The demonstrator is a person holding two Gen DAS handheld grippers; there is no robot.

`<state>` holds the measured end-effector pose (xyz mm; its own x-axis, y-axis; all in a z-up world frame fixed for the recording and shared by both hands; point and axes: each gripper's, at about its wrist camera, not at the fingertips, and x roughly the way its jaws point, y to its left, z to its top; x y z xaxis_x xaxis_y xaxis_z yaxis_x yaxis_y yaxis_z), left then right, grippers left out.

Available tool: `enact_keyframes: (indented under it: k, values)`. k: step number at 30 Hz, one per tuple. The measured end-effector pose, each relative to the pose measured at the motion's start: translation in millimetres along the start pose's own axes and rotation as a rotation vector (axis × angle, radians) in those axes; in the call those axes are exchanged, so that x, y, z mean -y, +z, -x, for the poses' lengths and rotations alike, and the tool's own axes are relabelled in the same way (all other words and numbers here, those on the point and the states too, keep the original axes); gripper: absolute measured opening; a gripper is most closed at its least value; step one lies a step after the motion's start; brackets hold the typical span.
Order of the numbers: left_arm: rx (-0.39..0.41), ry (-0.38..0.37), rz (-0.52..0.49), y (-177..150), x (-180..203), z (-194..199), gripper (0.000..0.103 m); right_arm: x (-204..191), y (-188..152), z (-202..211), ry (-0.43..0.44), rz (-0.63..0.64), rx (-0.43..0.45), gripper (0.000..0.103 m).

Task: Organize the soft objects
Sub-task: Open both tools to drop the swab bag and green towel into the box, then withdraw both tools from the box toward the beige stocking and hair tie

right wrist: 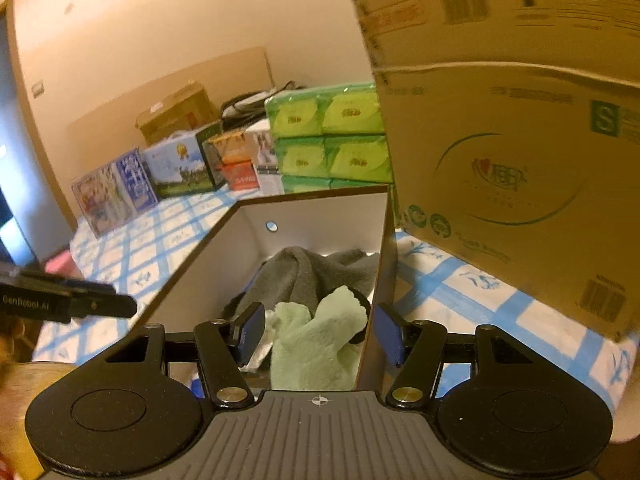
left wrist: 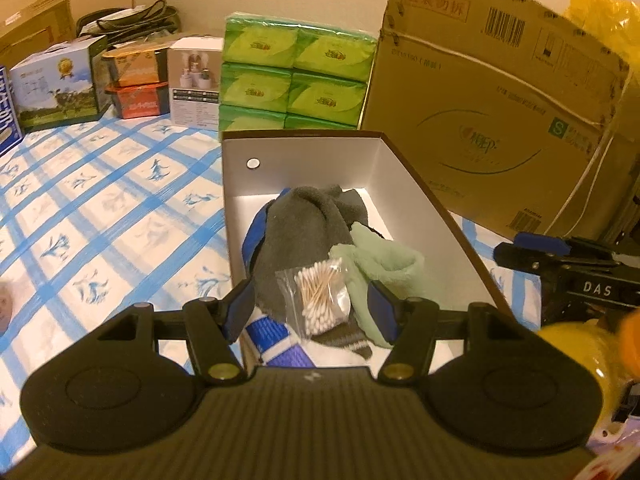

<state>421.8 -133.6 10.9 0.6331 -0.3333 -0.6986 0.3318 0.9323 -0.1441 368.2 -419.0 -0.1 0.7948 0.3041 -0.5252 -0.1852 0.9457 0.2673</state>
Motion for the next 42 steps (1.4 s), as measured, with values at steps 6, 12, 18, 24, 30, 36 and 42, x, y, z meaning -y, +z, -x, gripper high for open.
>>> enact_keyframes:
  k: [6,12,18,24,30,36,42]
  values:
    - [0.01,0.009,0.024,-20.3,-1.6,38.1,0.059,-3.7,-11.3,38.4,-0.019,-0.094,0.038,0.06]
    - [0.013,0.026,0.05,-42.8,-3.8,79.0,0.059,-13.6,-29.0,79.5,-0.042,-0.161,0.065,0.061]
    - [0.015,0.04,0.072,-66.0,-7.1,113.4,0.059,-33.1,-49.0,113.9,-0.052,-0.192,0.079,0.061]
    - [0.023,0.049,0.102,-87.6,-13.2,143.8,0.059,-55.0,-69.8,142.2,-0.037,-0.234,0.088,0.061]
    - [0.016,0.064,0.122,-108.7,-15.4,167.5,0.059,-86.0,-83.9,161.8,-0.007,-0.212,0.08,0.061]
    - [-0.006,0.074,0.143,-135.2,-17.1,185.8,0.059,-122.7,-99.8,170.7,0.032,-0.173,0.055,0.062]
    - [-0.014,0.11,0.149,-157.8,-23.6,198.0,0.059,-152.2,-116.5,165.3,0.114,-0.181,0.002,0.062]
